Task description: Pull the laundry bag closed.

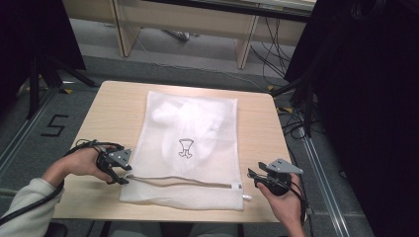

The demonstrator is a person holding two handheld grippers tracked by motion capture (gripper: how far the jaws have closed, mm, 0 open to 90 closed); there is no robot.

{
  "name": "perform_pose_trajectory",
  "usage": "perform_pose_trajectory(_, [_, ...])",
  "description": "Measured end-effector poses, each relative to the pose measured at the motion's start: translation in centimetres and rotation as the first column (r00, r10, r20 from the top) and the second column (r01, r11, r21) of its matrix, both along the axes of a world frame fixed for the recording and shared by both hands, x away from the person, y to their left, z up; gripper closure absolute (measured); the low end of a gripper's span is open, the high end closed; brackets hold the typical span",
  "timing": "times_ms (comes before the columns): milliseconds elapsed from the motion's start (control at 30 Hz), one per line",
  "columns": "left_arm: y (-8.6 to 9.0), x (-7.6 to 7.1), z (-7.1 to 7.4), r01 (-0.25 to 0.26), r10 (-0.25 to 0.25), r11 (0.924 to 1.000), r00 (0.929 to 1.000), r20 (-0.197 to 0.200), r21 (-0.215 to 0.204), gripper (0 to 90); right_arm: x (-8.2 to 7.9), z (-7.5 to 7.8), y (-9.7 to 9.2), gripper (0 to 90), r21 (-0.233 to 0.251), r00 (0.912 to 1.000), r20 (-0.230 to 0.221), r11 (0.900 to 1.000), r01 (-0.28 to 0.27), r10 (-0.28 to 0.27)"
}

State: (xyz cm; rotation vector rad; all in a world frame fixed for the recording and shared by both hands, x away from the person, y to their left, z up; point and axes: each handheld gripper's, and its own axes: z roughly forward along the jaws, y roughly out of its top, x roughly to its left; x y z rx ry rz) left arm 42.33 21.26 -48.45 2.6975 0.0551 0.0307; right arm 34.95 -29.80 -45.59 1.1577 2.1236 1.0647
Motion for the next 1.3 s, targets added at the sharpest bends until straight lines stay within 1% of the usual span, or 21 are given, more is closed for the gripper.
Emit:
perform_pose_trajectory(67, [-0.3,0.1,0.1,0.029,-0.029,0.9988,0.9996,0.004,0.038,48.0,0.0,0.0,-0.1,52.3,-0.006,1.0,0.007,1.0,-0.003,0.003])
perform_pose_trajectory(100, [-0.5,0.1,0.1,0.027,-0.027,0.9989,0.9996,-0.002,0.038,48.0,0.0,0.0,-0.1,52.3,-0.006,1.0,0.007,1.0,-0.003,0.003])
perform_pose_trajectory(133, [-0.6,0.2,0.2,0.043,-0.043,0.9976,0.9991,0.0,0.054,48.6,0.1,0.0,-0.1,52.3,-0.005,1.0,0.009,1.0,-0.004,0.004])
perform_pose_trajectory(167, [-0.7,0.2,0.2,0.038,-0.037,0.9973,0.9993,-0.007,0.063,48.8,-0.1,0.0,0.1,52.3,0.013,0.9999,-0.011,0.9998,0.012,-0.012])
perform_pose_trajectory(233, [-1.0,0.2,0.1,0.047,-0.047,0.9951,0.9988,-0.012,0.087,49.6,0.0,0.0,0.0,52.4,-0.005,0.9999,0.012,1.0,-0.005,0.005])
perform_pose_trajectory(367, [-1.3,0.3,0.0,0.042,-0.038,0.9921,0.9988,-0.031,0.118,52.4,0.0,0.0,0.0,52.7,-0.005,0.9999,0.009,0.9999,-0.01,0.01])
perform_pose_trajectory(467, [-1.2,0.5,-0.1,0.014,-0.008,0.9938,0.9984,-0.057,0.11,53.8,0.0,0.0,0.0,52.8,-0.004,0.9999,0.008,0.9999,-0.013,0.013])
perform_pose_trajectory(500, [-1.0,0.5,-0.1,0.01,-0.003,0.9945,0.998,-0.064,0.104,55.2,-0.1,0.0,0.2,52.9,0.011,0.9999,-0.009,0.9999,-0.009,0.009])
perform_pose_trajectory(533, [-1.0,0.5,-0.2,0.003,0.003,0.9961,0.9978,-0.067,0.089,55.2,-0.1,0.0,0.2,52.9,0.011,0.9999,-0.009,0.9999,-0.009,0.009])
perform_pose_trajectory(633, [-0.6,0.6,-0.3,0.006,-0.002,0.9984,0.9976,-0.069,0.056,58.3,0.0,0.0,0.0,53.1,-0.01,0.9996,0.022,0.9998,-0.019,0.019])
perform_pose_trajectory(667, [-0.5,0.7,-0.3,0.014,-0.01,0.9986,0.9973,-0.072,0.052,61.7,-0.1,0.0,0.2,53.2,0.012,1.0,-0.001,0.9999,-0.009,0.009])
perform_pose_trajectory(700, [-0.5,0.7,-0.3,0.02,-0.016,0.9988,0.9973,-0.072,0.045,66.7,0.0,0.0,0.1,53.3,-0.003,0.9997,0.012,0.9997,-0.023,0.023])
perform_pose_trajectory(767, [-0.7,0.8,-0.3,0.032,-0.028,0.9981,0.9974,-0.066,0.053,68.3,-0.2,0.1,0.4,53.4,0.025,0.9997,-0.026,0.9997,-0.005,0.005])
perform_pose_trajectory(800, [-0.9,0.8,-0.2,0.036,-0.032,0.9974,0.9973,-0.067,0.063,68.3,-0.2,0.1,0.4,53.4,0.025,0.9997,-0.026,0.9997,-0.005,0.005])
perform_pose_trajectory(867, [-1.0,0.8,-0.2,0.036,-0.032,0.9971,0.9975,-0.062,0.067,68.6,-0.1,0.1,0.4,53.6,0.019,0.9999,-0.011,0.9998,-0.007,0.007])
perform_pose_trajectory(900, [-1.0,0.8,-0.2,0.036,-0.031,0.9972,0.9974,-0.065,0.066,71.0,0.0,0.1,0.2,53.7,0.003,0.9996,0.003,0.9996,-0.026,0.026])
perform_pose_trajectory(1000, [-1.0,0.9,-0.3,0.033,-0.029,0.9983,0.997,-0.072,0.047,76.8,0.0,0.1,0.2,53.9,0.004,0.9996,0.004,0.9996,-0.027,0.027])
perform_pose_trajectory(1167, [-0.7,0.9,-0.4,0.013,-0.012,0.9997,0.9967,-0.081,0.019,79.4,-0.1,0.1,0.4,54.3,0.016,0.9998,-0.008,0.9997,-0.016,0.017])
perform_pose_trajectory(1200, [-0.6,0.8,-0.5,0.003,-0.003,1.0,0.9966,-0.082,0.002,80.3,0.1,0.2,0.3,54.6,-0.002,0.9992,0.013,0.9992,-0.039,0.039])
perform_pose_trajectory(1233, [-0.4,0.9,-0.5,0.009,-0.009,0.9999,0.9972,-0.075,-0.005,80.3,0.1,0.2,0.3,54.6,-0.002,0.9992,0.013,0.9992,-0.039,0.039])
perform_pose_trajectory(1300, [-0.2,0.8,-0.5,-0.01,0.009,0.9997,0.9975,-0.07,-0.022,80.5,0.0,0.4,0.6,54.7,0.022,0.9996,-0.003,0.9994,-0.027,0.028])
